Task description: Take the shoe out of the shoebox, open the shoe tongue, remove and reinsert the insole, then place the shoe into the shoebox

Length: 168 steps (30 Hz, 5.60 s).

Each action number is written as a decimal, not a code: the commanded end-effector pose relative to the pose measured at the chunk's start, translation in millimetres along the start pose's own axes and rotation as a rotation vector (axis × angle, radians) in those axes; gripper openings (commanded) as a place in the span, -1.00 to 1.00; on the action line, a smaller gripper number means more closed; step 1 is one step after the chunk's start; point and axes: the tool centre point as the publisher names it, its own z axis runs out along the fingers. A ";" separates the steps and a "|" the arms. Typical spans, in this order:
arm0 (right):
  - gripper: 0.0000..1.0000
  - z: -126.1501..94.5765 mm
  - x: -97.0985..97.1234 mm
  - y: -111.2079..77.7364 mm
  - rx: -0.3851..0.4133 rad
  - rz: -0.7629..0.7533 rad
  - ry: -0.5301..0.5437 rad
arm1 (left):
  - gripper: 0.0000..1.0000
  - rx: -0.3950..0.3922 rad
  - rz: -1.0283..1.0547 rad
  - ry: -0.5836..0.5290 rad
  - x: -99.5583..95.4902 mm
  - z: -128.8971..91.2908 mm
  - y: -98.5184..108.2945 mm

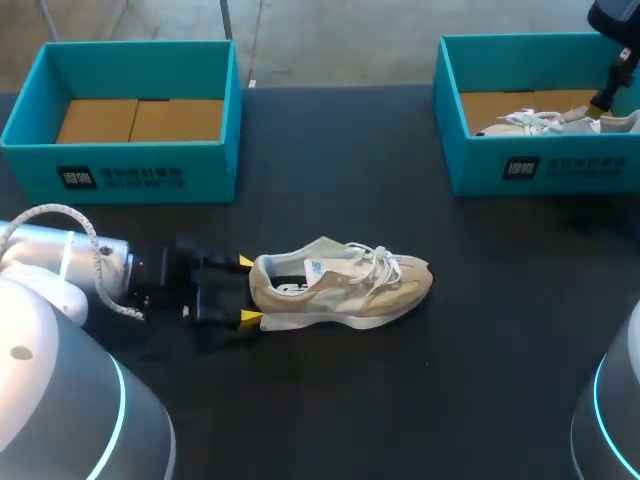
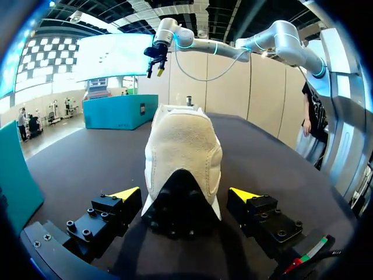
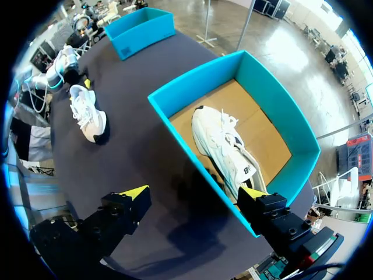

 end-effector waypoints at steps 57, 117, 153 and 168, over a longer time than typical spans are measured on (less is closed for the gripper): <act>1.00 0.2 -0.2 -0.2 0.000 0.000 0.000 | -1.00 0.005 -0.016 0.063 -7.4 24.8 5.6; 1.00 -9.1 127.2 76.9 -0.064 0.496 0.008 | -1.00 -0.007 -0.015 0.070 -6.8 23.8 6.4; 1.00 28.5 211.5 133.7 -0.072 0.557 0.133 | -1.00 -0.007 -0.015 0.070 -6.8 23.8 6.4; 1.00 28.5 211.5 133.7 -0.072 0.557 0.133 | -1.00 -0.007 -0.015 0.070 -6.8 23.8 6.4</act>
